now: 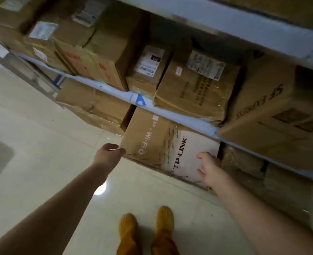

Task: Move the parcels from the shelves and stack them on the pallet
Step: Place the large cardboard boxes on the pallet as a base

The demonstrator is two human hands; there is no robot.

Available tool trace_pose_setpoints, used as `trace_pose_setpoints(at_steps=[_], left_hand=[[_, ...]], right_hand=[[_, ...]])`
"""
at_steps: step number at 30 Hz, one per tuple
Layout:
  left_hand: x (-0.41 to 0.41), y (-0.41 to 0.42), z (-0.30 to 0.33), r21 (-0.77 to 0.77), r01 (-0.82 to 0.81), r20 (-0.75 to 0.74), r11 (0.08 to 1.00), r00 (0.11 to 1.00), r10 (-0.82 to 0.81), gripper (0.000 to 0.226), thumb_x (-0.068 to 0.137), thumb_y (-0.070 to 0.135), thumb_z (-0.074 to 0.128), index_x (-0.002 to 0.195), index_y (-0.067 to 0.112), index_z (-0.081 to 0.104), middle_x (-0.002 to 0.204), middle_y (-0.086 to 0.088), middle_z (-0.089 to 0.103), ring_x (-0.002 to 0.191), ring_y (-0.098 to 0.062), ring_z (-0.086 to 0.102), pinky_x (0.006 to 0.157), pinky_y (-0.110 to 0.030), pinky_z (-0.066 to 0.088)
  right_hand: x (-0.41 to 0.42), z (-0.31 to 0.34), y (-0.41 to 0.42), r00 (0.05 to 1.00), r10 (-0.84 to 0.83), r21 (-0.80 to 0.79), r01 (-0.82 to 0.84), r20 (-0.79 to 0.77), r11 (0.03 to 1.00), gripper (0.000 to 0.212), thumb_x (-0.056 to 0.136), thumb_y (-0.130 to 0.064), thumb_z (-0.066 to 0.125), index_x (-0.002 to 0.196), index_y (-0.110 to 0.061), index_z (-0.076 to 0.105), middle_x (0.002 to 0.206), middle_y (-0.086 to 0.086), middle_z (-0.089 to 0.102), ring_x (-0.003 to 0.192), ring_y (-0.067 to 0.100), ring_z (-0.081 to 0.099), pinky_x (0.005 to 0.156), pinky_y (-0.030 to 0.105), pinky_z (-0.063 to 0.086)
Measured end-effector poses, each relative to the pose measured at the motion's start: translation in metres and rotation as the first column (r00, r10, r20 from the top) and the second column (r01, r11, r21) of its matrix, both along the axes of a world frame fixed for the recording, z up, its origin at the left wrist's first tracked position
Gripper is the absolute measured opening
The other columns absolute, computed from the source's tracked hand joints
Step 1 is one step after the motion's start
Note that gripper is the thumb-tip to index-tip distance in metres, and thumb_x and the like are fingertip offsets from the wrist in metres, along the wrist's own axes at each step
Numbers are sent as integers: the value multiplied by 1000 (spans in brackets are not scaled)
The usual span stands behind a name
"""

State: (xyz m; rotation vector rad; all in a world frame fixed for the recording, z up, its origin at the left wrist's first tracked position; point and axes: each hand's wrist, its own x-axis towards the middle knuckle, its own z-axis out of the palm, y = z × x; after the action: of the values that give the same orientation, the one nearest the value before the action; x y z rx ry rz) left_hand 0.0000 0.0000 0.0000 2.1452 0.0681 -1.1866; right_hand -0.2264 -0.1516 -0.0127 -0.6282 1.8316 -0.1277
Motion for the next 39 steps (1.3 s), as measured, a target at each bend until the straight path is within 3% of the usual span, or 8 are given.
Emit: trace_pose_setpoints(at_steps=[3, 7, 13, 19, 26, 30, 35, 39], left_hand=[[11, -12, -43, 65, 134, 88, 989, 986, -139, 55, 91, 18, 64, 142, 11, 46, 137, -11, 52, 111, -26, 50, 91, -34, 41], [18, -26, -83, 73, 154, 108, 985, 981, -161, 59, 96, 18, 56, 150, 12, 33, 148, -13, 43, 131, -33, 44, 91, -34, 36], [25, -40, -109, 60, 214, 38, 975, 976, -216, 57, 95, 14, 56, 149, 15, 35, 137, -8, 52, 116, -25, 51, 87, -29, 35], [38, -27, -109, 71, 317, 5, 946, 948, -318, 53, 88, 15, 57, 140, 11, 46, 129, -8, 57, 111, -24, 52, 88, -34, 39], [50, 4, -107, 262, 367, 41, 893, 920, -390, 67, 91, 25, 64, 148, 5, 34, 138, -18, 51, 119, -36, 54, 97, -42, 47], [52, 24, -110, 298, 393, -54, 870, 917, -395, 96, 66, 48, 65, 147, 7, 33, 133, -21, 54, 113, -38, 58, 94, -42, 49], [50, 29, -124, 294, 396, -37, 870, 914, -404, 55, 93, 28, 63, 144, 20, 43, 129, -17, 56, 101, -31, 57, 83, -34, 45], [52, 13, -129, 227, 307, 3, 924, 949, -316, 49, 93, 22, 62, 139, 14, 50, 128, -14, 59, 110, -34, 60, 99, -45, 50]], right_hand=[[-7, -53, -8, 950, 180, -77, -206, -256, 976, 18, 76, -29, 61, 79, -12, 55, 102, 13, 63, 84, 30, 58, 90, 45, 54], [-23, -108, -12, 852, 282, -93, -356, -442, 930, 58, 57, -41, 59, 108, -15, 62, 115, 13, 62, 99, 36, 60, 87, 45, 54], [-16, -103, -13, 869, 216, -158, -313, -445, 937, 73, 77, -30, 66, 144, -18, 39, 147, 13, 40, 130, 36, 42, 106, 45, 39], [-23, -110, -4, 865, 170, -180, -283, -472, 942, 69, 83, -24, 63, 145, -11, 35, 148, 16, 38, 133, 37, 40, 108, 44, 39], [-23, -114, 36, 774, 399, 161, -370, -492, 915, 72, 91, -36, 56, 147, -3, 23, 147, 20, 28, 132, 39, 30, 106, 40, 33], [-22, -123, 57, 869, 299, 241, -216, -395, 946, 75, 90, -37, 58, 147, -3, 24, 140, 19, 34, 125, 34, 40, 98, 37, 44], [-22, -129, 48, 879, 156, 55, -147, -451, 988, 76, 86, -26, 62, 147, -5, 22, 148, 19, 30, 129, 39, 38, 106, 46, 40], [-21, -128, 35, 906, 87, -81, -132, -414, 988, 82, 85, -26, 64, 152, -11, 19, 149, 18, 35, 130, 42, 40, 105, 47, 40]])
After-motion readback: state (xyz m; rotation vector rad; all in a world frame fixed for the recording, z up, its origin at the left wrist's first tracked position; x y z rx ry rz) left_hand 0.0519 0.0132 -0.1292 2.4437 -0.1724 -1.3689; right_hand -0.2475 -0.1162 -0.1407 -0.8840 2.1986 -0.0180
